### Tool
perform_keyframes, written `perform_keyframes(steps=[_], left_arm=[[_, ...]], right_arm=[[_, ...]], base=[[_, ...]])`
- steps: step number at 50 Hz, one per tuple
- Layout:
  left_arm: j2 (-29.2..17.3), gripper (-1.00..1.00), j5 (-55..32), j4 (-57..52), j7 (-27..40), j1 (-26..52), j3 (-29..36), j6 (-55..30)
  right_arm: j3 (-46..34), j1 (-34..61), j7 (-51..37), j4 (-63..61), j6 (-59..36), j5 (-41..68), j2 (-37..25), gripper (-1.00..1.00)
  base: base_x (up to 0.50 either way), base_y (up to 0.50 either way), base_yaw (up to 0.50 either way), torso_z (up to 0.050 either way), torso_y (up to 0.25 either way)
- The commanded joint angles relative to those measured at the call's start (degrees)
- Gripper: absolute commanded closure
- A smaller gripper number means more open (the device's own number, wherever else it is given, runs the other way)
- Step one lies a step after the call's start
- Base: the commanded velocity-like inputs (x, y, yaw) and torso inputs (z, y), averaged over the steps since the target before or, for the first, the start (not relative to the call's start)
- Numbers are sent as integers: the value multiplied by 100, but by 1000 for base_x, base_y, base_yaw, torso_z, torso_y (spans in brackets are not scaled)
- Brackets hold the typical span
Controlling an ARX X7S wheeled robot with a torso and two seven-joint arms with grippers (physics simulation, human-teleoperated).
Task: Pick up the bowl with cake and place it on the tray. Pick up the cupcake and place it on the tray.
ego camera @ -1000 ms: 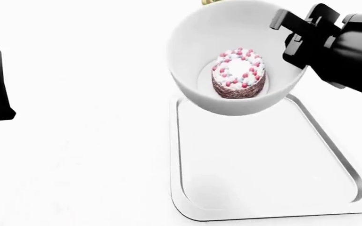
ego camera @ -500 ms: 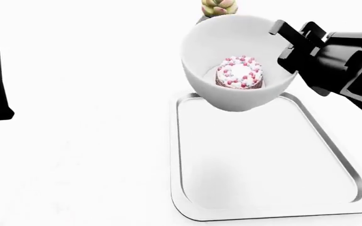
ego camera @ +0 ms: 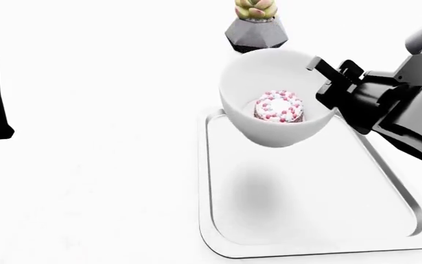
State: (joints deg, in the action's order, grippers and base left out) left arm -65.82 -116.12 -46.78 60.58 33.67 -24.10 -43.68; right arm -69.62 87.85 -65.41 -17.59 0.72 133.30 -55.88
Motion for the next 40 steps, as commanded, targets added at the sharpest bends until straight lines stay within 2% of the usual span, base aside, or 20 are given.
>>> perform_keyframes(steps=[1,40], left_arm=[[-1,-100,-22,9,-1,-23,-48,-11],[-34,-100,-123,37,8,-5,-102,10]], right_arm=[[150,13,109,98,86,-285,-15,100],[-38,-712,430,473,773,-1007,184,100]], base=[[0,0,0,0,0],[0,0,0,1,2]])
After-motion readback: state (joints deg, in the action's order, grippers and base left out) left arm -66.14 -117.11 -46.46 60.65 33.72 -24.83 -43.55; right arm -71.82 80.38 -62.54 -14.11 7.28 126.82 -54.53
